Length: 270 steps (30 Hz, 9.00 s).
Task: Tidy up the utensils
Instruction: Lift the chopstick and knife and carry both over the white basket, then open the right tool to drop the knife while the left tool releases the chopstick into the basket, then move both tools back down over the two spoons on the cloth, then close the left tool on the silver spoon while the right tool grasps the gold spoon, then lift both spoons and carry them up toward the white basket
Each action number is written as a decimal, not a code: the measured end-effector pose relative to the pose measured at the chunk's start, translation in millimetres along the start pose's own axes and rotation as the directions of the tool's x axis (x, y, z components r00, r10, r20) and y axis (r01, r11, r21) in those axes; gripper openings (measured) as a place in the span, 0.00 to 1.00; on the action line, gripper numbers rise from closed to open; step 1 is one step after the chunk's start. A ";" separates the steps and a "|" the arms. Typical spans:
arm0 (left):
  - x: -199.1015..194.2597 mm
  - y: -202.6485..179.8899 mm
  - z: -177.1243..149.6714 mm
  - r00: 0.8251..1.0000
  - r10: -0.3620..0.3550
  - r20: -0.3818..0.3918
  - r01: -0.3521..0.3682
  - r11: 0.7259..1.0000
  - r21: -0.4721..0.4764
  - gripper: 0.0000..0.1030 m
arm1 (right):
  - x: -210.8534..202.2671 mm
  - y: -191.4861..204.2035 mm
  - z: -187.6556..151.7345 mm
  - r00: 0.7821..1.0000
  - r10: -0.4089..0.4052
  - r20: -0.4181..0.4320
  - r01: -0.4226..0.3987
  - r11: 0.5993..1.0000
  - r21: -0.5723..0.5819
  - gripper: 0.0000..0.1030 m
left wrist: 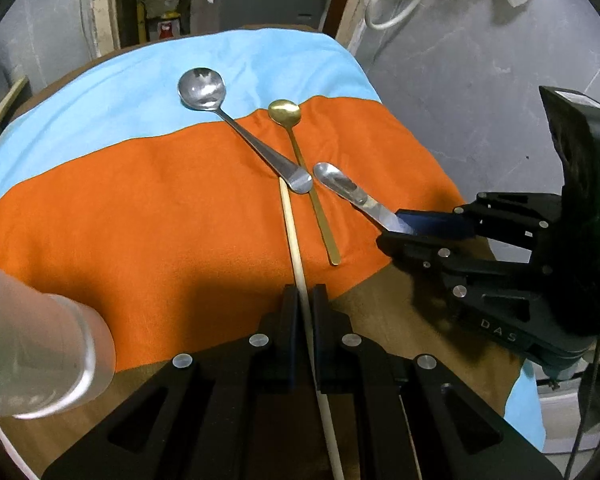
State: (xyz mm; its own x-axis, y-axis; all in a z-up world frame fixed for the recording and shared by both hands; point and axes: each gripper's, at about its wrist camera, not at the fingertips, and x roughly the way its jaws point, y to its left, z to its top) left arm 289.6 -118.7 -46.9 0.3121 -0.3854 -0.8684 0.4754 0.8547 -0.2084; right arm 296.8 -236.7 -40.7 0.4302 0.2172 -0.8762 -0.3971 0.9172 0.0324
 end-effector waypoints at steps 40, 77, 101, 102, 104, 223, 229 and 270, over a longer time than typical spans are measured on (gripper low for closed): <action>-214.5 99.2 -73.0 0.435 0.133 0.891 0.047 0.984 -0.170 0.02 | -124.8 106.7 55.7 0.437 0.321 0.840 -0.388 0.910 -0.146 0.14; -183.9 174.0 -106.6 0.187 0.424 0.886 -0.027 0.904 -0.427 0.02 | -41.7 154.5 67.1 0.418 0.235 0.878 -0.292 0.950 -0.115 0.14; -182.5 167.5 -114.1 0.316 0.391 0.865 -0.083 0.919 -0.385 0.03 | -41.4 158.1 67.4 0.493 0.278 0.824 -0.300 0.944 -0.139 0.15; -182.9 167.2 -114.8 0.329 0.381 0.864 -0.082 0.923 -0.376 0.03 | -41.9 158.4 67.6 0.499 0.280 0.820 -0.296 0.944 -0.143 0.15; -182.4 166.2 -113.9 0.358 0.368 0.858 -0.088 0.928 -0.361 0.03 | -43.3 159.6 66.6 0.514 0.286 0.808 -0.288 0.946 -0.152 0.15; 36.9 134.2 102.3 0.928 -0.012 0.373 0.188 0.878 -0.440 0.31 | 52.6 -97.9 78.0 0.902 0.385 0.195 -0.415 0.897 0.152 0.21; 37.3 137.4 106.0 0.936 -0.039 0.349 0.196 0.883 -0.427 0.12 | 54.0 -98.1 78.1 0.914 0.361 0.185 -0.391 0.906 0.163 0.07; 40.5 86.4 84.9 0.965 -0.038 0.261 0.121 0.943 -0.309 0.02 | 38.5 -112.4 52.7 0.932 0.297 0.206 -0.344 0.906 0.247 0.04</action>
State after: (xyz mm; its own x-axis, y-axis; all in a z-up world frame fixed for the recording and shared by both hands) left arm 413.2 -89.9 -61.9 0.4981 -0.4949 -0.7120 0.2316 0.8672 -0.4408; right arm 400.7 -313.8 -52.8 0.4497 0.5440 -0.7084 -0.3074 0.8389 0.4491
